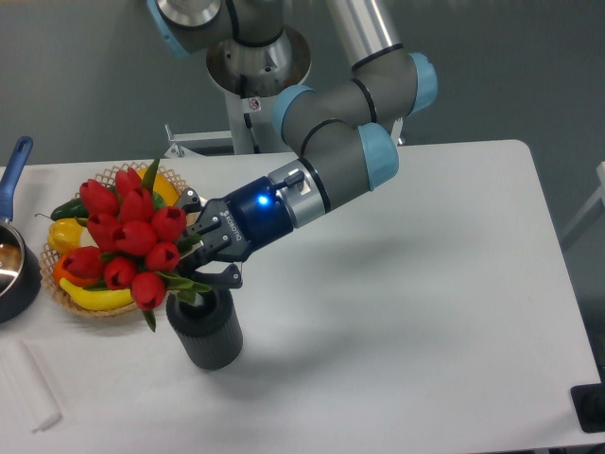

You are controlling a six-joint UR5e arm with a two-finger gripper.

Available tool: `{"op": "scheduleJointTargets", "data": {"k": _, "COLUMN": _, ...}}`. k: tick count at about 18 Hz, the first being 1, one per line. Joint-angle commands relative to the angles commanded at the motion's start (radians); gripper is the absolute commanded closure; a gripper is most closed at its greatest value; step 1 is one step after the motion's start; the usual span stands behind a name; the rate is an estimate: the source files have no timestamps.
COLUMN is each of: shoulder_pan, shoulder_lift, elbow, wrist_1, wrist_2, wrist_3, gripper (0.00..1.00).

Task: Insert the flowers into the vase
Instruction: 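Push the tulip stems down into the vase and straighten the bunch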

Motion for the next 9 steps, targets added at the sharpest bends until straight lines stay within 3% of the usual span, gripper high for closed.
{"op": "scheduleJointTargets", "data": {"k": 9, "shoulder_pan": 0.012, "shoulder_lift": -0.041, "elbow": -0.020, "wrist_1": 0.000, "wrist_2": 0.000, "wrist_3": 0.077, "gripper": 0.74}}
